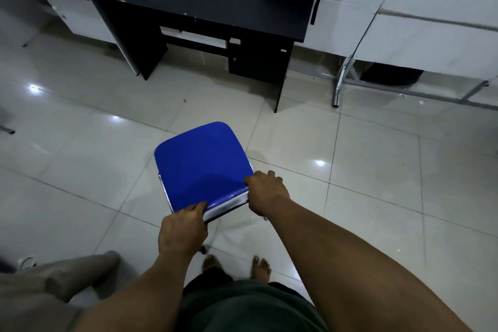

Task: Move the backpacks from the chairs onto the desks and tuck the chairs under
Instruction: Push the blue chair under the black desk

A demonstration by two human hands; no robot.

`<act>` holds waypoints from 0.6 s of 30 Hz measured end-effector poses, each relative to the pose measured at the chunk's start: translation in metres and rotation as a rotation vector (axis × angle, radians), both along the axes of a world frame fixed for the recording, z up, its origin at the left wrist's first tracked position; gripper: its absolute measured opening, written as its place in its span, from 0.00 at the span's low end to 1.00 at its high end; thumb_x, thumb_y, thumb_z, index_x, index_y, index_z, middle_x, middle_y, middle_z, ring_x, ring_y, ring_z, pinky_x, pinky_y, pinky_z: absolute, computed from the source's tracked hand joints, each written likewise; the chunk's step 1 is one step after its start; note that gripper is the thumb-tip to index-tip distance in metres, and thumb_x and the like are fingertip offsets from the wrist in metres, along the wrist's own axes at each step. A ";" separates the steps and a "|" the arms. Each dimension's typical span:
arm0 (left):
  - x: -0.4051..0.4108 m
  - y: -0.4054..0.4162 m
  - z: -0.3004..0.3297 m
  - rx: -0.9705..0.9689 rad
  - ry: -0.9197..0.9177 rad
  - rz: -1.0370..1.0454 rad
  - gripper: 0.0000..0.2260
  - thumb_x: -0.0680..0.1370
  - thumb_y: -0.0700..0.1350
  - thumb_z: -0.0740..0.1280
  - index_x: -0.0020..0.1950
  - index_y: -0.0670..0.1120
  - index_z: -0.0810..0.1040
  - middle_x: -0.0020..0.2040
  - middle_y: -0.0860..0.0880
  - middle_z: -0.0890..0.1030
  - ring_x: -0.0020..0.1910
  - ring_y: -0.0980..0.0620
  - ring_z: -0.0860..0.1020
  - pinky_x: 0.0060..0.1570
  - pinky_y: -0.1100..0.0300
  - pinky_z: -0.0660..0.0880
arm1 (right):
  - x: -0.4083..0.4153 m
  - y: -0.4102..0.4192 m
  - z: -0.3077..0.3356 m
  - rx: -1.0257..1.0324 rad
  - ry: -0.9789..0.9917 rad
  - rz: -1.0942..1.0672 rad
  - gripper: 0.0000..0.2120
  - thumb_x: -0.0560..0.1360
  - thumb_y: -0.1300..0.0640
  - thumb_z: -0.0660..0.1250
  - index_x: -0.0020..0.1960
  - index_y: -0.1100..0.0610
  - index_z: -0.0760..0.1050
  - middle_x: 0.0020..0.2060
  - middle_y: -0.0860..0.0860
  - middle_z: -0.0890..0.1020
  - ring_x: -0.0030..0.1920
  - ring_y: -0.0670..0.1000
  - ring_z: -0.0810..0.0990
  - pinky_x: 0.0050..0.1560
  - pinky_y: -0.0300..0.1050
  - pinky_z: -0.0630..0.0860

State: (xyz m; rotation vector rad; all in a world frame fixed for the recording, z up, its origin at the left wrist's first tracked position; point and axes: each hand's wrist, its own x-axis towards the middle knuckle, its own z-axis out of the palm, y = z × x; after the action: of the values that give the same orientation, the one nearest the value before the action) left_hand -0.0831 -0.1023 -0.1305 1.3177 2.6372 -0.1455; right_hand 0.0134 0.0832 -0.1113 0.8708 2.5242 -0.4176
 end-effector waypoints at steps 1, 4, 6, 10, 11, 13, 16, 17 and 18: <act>-0.005 -0.001 -0.001 0.000 0.004 -0.009 0.14 0.68 0.49 0.77 0.53 0.50 0.83 0.38 0.50 0.85 0.31 0.48 0.83 0.29 0.57 0.79 | -0.003 -0.001 -0.001 0.007 0.007 -0.001 0.22 0.73 0.63 0.67 0.66 0.53 0.73 0.60 0.56 0.77 0.60 0.61 0.72 0.61 0.56 0.72; -0.024 -0.002 -0.004 -0.001 0.016 -0.029 0.16 0.68 0.48 0.77 0.55 0.49 0.83 0.39 0.50 0.85 0.33 0.47 0.83 0.31 0.56 0.81 | -0.015 -0.006 -0.001 0.039 0.027 -0.005 0.20 0.74 0.64 0.67 0.65 0.53 0.74 0.58 0.56 0.78 0.60 0.61 0.72 0.61 0.58 0.72; -0.037 -0.002 -0.007 -0.013 0.017 -0.028 0.17 0.69 0.47 0.77 0.57 0.49 0.83 0.41 0.49 0.85 0.34 0.47 0.84 0.32 0.55 0.81 | -0.026 -0.007 -0.001 0.043 0.027 -0.012 0.19 0.75 0.65 0.66 0.64 0.54 0.74 0.58 0.56 0.78 0.60 0.62 0.72 0.61 0.58 0.72; -0.057 0.002 -0.009 -0.012 0.025 -0.035 0.17 0.70 0.47 0.76 0.58 0.50 0.82 0.42 0.49 0.86 0.35 0.46 0.84 0.33 0.55 0.82 | -0.044 -0.003 0.000 0.045 0.026 -0.029 0.19 0.75 0.65 0.66 0.65 0.54 0.74 0.59 0.57 0.77 0.61 0.62 0.71 0.62 0.58 0.71; -0.061 0.003 -0.009 -0.013 0.021 -0.038 0.17 0.70 0.47 0.76 0.59 0.50 0.82 0.42 0.49 0.86 0.35 0.46 0.84 0.33 0.55 0.82 | -0.048 -0.003 0.000 0.042 0.030 -0.030 0.19 0.75 0.65 0.67 0.65 0.54 0.74 0.59 0.57 0.77 0.61 0.62 0.71 0.62 0.58 0.71; -0.072 0.004 -0.008 -0.008 0.012 -0.050 0.17 0.69 0.47 0.76 0.58 0.49 0.82 0.42 0.49 0.86 0.35 0.45 0.84 0.33 0.54 0.82 | -0.055 -0.002 0.000 0.038 0.039 -0.034 0.18 0.75 0.65 0.67 0.64 0.54 0.74 0.58 0.57 0.77 0.61 0.62 0.71 0.61 0.58 0.71; -0.093 0.004 -0.004 0.015 0.032 -0.074 0.17 0.66 0.45 0.79 0.54 0.48 0.84 0.38 0.48 0.85 0.30 0.45 0.83 0.29 0.55 0.80 | -0.071 -0.004 0.000 0.051 0.061 -0.041 0.17 0.75 0.66 0.66 0.62 0.54 0.76 0.56 0.56 0.78 0.59 0.61 0.72 0.60 0.58 0.71; -0.100 0.004 -0.001 0.027 0.037 -0.076 0.16 0.65 0.45 0.79 0.52 0.49 0.84 0.37 0.49 0.85 0.29 0.45 0.83 0.28 0.55 0.80 | -0.078 -0.005 0.002 0.052 0.070 -0.047 0.17 0.75 0.66 0.66 0.61 0.53 0.76 0.55 0.56 0.79 0.59 0.61 0.72 0.60 0.58 0.71; -0.107 0.005 0.002 0.035 0.042 -0.079 0.16 0.66 0.46 0.78 0.52 0.49 0.84 0.36 0.49 0.85 0.29 0.45 0.82 0.29 0.56 0.79 | -0.084 -0.004 0.003 0.050 0.078 -0.056 0.17 0.75 0.66 0.65 0.61 0.53 0.76 0.55 0.55 0.79 0.59 0.61 0.72 0.60 0.58 0.71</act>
State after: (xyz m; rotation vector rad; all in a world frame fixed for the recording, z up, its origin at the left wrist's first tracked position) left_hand -0.1904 -0.0974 -0.1285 1.4460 2.6351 -0.1403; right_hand -0.0705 0.0788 -0.1088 0.9630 2.5960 -0.4152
